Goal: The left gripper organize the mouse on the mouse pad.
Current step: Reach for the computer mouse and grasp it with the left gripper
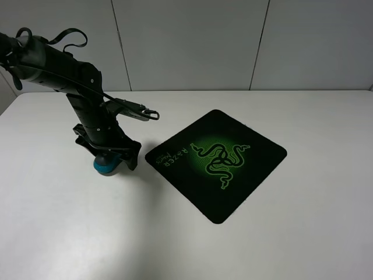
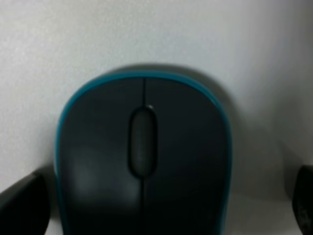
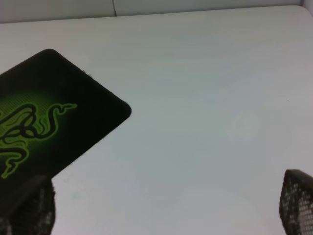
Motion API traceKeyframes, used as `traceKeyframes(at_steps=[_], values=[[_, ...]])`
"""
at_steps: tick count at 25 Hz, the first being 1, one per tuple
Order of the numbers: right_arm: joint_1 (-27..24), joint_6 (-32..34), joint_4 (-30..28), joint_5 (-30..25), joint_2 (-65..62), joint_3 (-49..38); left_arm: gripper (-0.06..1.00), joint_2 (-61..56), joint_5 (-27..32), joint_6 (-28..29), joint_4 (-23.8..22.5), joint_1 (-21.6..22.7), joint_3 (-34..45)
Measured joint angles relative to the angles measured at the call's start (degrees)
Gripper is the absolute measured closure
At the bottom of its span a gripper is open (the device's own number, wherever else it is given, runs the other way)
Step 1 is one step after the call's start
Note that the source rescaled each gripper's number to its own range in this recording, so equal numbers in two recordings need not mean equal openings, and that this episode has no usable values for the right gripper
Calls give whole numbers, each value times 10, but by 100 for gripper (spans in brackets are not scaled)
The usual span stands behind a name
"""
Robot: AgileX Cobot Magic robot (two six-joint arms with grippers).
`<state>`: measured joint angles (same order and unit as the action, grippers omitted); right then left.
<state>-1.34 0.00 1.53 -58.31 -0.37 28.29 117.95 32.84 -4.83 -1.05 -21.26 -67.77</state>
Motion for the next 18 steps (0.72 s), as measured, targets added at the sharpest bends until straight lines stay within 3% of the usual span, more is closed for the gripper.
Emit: traceKeyframes(at_steps=[3, 5, 11, 14, 18], values=[[0, 0, 0, 0, 0, 0, -1, 0, 0, 0, 0, 0, 0], [0, 0, 0, 0, 0, 0, 7, 0, 0, 0, 0, 0, 0], [0, 0, 0, 0, 0, 0, 59, 0, 0, 0, -1, 0, 0], [0, 0, 0, 0, 0, 0, 92, 1, 0, 0, -3, 0, 0], [0, 0, 0, 0, 0, 0, 94, 1, 0, -1, -3, -1, 0]])
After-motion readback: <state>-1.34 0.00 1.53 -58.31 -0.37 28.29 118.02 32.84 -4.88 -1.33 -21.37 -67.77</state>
